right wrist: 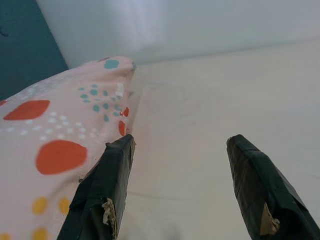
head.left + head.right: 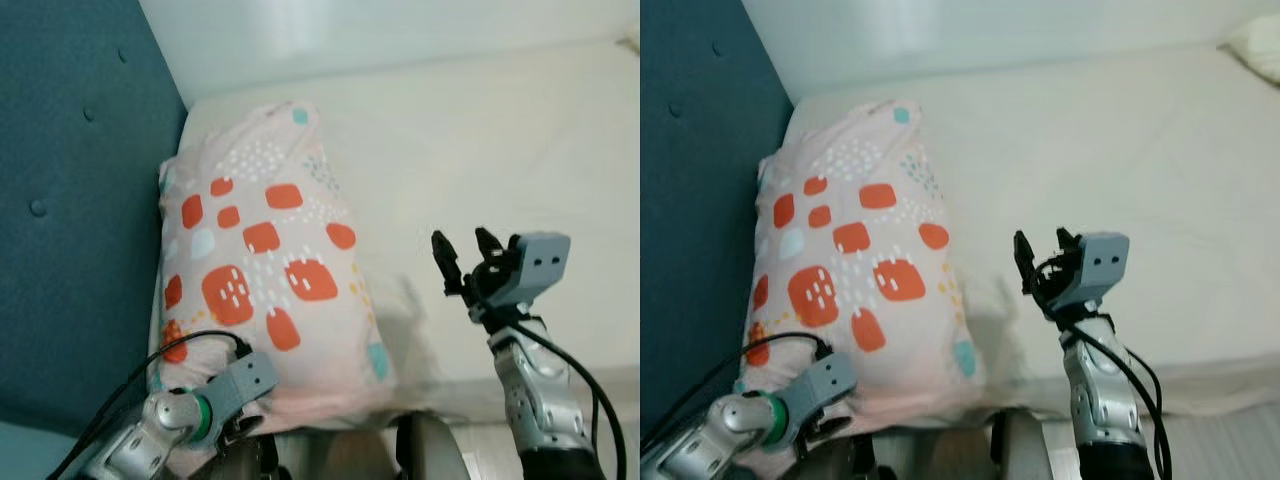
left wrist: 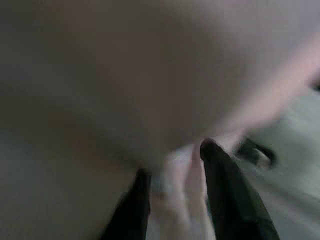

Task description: Clean up the room

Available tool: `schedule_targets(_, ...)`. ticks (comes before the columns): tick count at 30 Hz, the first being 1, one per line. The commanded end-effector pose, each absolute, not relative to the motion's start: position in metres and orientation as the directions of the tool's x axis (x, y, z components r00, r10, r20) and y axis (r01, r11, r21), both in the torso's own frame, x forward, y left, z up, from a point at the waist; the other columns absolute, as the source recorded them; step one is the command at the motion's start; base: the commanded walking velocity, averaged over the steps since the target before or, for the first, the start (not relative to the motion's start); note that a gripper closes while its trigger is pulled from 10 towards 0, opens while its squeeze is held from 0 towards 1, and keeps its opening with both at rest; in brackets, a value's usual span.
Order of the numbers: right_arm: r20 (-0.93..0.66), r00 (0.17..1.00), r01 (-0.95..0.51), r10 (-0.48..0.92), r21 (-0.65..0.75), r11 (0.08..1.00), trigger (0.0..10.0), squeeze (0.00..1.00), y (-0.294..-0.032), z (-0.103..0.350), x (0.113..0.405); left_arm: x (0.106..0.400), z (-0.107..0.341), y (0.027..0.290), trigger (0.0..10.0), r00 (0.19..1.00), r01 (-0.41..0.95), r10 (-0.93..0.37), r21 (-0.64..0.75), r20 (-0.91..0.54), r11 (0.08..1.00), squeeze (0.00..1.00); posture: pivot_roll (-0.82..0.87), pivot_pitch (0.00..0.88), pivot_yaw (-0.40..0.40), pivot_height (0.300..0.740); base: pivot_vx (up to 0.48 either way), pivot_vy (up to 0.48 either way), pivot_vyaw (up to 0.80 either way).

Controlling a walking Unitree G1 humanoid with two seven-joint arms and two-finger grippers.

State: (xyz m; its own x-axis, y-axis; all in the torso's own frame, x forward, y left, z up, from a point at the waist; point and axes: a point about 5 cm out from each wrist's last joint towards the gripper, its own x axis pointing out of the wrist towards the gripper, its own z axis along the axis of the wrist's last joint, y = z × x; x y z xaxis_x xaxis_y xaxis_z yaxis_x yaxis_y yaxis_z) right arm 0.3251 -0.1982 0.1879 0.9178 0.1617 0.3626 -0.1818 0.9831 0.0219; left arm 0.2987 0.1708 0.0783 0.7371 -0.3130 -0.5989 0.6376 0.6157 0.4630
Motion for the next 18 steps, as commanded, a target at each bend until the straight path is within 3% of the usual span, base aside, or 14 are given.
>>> schedule_targets(1, 0.344, 0.925, -0.182, 0.162, 0.024, 0.983, 10.0, 0.0, -0.198, 0.183, 0.323, 0.307, 0.091, 0.198, 10.0, 0.813, 0.514, -0.19, 0.525, -0.551, 0.678, 0.0, -0.11, 0.22, 0.172, 0.617, 0.0, 0.0, 0.0)
schedule_targets(3, 0.339, 0.927, -0.179, 0.159, 0.028, 0.983, 10.0, 0.0, -0.198, 0.182, 0.322, 0.313, 0.116, 0.212, 10.0, 0.864, 0.436, -0.156, 0.556, -0.479, 0.708, 0.0, -0.1, 0.219, 0.172, 0.617, 0.0, 0.0, 0.0)
schedule_targets(9, 0.329, 0.93, -0.186, 0.165, 0.033, 0.982, 10.0, 0.0, -0.194, 0.178, 0.323, 0.32, 0.145, 0.229, 10.0, 0.915, 0.352, -0.113, 0.627, -0.388, 0.695, 0.0, -0.09, 0.21, 0.171, 0.617, 0.0, 0.0, 0.0)
schedule_targets(18, 0.337, 0.925, -0.197, 0.174, 0.034, 0.98, 10.0, 0.0, -0.191, 0.181, 0.326, 0.317, 0.166, 0.248, 10.0, 0.934, 0.324, -0.092, 0.711, -0.345, 0.624, 0.0, -0.08, 0.2, 0.174, 0.617, 0.0, 0.0, 0.0)
